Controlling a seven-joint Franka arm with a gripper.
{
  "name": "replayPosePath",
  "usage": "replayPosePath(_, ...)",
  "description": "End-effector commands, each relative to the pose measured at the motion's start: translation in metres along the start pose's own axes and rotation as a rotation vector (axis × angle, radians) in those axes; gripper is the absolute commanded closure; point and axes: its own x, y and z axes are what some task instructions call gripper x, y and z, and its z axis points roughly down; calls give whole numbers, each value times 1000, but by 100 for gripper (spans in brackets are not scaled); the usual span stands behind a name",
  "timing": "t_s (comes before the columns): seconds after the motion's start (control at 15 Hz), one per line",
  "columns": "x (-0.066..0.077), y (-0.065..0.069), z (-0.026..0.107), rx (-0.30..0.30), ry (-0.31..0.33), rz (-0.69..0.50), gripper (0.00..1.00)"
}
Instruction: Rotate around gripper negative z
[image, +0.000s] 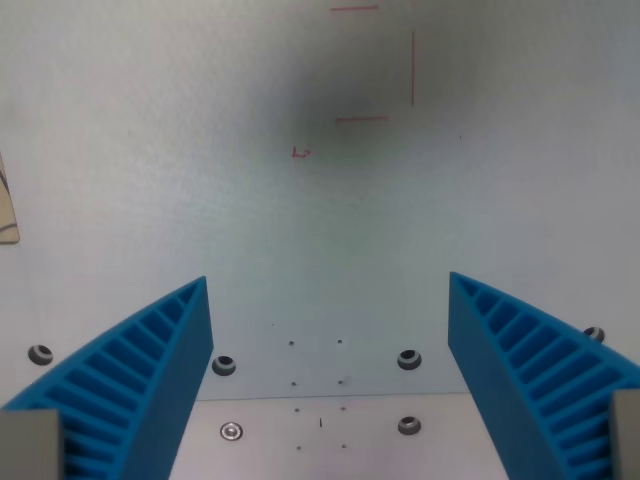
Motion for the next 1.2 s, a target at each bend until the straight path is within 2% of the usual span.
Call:
replayPosePath(0.07, 0, 1, -2, 0, 4, -136, 0)
replayPosePath(1.2, 0, 1, -2, 0, 4, -334, 0)
